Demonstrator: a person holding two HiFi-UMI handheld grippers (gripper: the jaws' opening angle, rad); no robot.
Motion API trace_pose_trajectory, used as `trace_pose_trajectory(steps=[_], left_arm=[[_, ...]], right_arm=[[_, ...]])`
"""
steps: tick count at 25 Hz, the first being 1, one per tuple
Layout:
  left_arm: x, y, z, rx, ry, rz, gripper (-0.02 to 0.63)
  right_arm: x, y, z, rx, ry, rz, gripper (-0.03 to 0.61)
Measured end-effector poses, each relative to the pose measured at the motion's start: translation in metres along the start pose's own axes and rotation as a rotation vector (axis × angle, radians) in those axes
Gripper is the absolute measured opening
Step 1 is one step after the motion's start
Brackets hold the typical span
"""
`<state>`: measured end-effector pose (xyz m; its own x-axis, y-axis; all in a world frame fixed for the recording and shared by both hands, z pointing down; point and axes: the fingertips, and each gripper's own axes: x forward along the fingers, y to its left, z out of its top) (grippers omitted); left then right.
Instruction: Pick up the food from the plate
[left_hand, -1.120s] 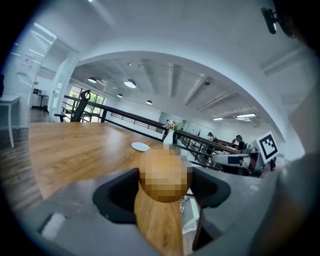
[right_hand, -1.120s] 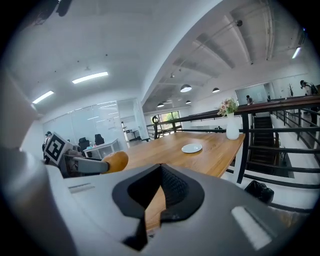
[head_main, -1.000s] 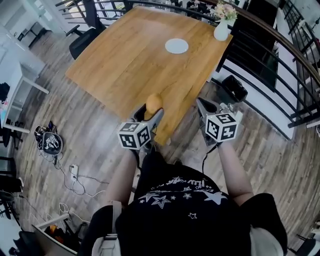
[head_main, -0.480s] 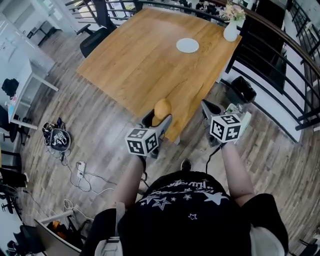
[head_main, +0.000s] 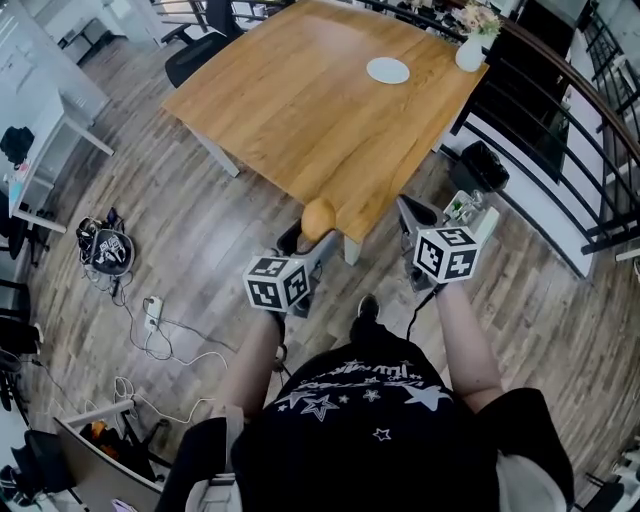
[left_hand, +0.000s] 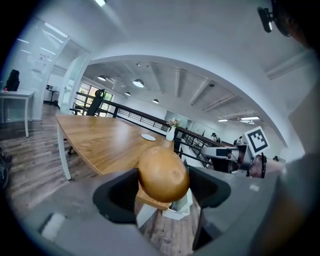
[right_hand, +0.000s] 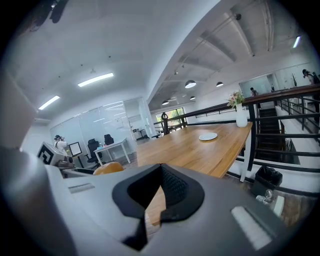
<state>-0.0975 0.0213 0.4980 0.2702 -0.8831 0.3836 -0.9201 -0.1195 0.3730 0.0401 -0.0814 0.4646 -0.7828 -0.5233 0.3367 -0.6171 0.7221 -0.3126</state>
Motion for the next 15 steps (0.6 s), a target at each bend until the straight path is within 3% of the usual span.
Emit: trace_pose_trajectory(steps=[15], left_arm=[[-0.119,-0.03,-0.047,0.005,-0.028,-0.003,0.328]], right_arm=[[-0.087,0.088,-0.051,-0.011,-0.007,-0.017,-0.001]])
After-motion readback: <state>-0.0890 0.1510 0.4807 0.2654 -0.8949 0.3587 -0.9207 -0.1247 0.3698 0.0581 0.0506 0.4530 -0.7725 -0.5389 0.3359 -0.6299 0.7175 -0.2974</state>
